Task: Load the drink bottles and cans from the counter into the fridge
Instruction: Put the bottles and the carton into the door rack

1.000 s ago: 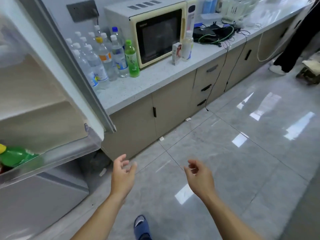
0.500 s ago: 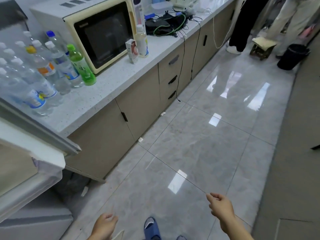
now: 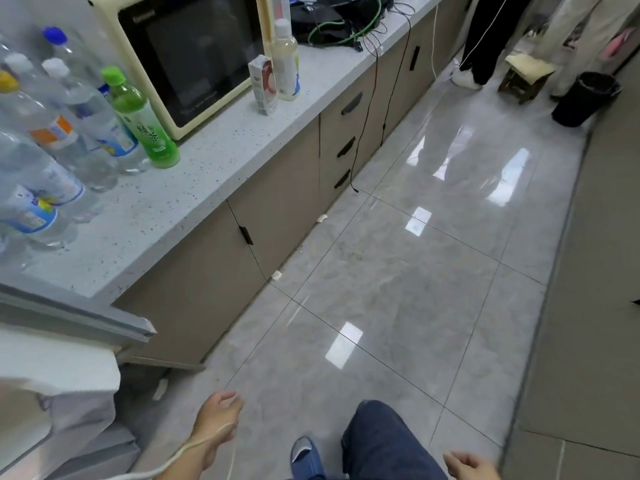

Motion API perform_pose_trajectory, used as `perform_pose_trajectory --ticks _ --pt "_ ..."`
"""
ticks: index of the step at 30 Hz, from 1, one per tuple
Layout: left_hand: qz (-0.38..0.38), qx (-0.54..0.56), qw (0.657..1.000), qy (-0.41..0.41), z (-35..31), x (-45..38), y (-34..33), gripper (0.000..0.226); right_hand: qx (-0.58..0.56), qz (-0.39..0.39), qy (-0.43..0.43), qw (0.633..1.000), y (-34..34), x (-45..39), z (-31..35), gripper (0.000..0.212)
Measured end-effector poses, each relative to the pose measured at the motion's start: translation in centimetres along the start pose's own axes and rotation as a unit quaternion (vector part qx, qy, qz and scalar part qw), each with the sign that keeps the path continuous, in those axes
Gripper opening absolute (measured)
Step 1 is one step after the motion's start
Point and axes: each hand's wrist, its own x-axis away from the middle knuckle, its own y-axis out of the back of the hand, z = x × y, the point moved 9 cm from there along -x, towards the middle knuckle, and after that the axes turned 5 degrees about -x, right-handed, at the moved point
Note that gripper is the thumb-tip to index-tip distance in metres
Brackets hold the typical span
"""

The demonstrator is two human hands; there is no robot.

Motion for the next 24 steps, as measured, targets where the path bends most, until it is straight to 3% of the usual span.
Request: perform_pose_trajectory --ticks 8,12,18,24 --pt "0.008 -0.001 1.000 -0.022 -11.0 -5.3 -3.4 0.017 0.040 0.044 -0.025 0.998 -1.2 -6.8 7.2 0.034" --pt "-0.028 -0.034 0.999 -0.004 -13.4 -6.1 -3.5 0.019 0.064 0.040 -0.014 0.997 -2.1 -10.5 14.9 0.023" --pt "-0.106 -0.052 0.992 0.034 -17.5 -7.2 -3.7 0.024 0.098 0.113 0.053 0.987 -7.1 -17.8 30.0 0.012" --pt "-0.092 -0.010 0.995 0.031 -24.0 -8.9 -4.9 0.024 0.109 0.176 0.126 0.970 -14.5 -18.4 43.1 0.011"
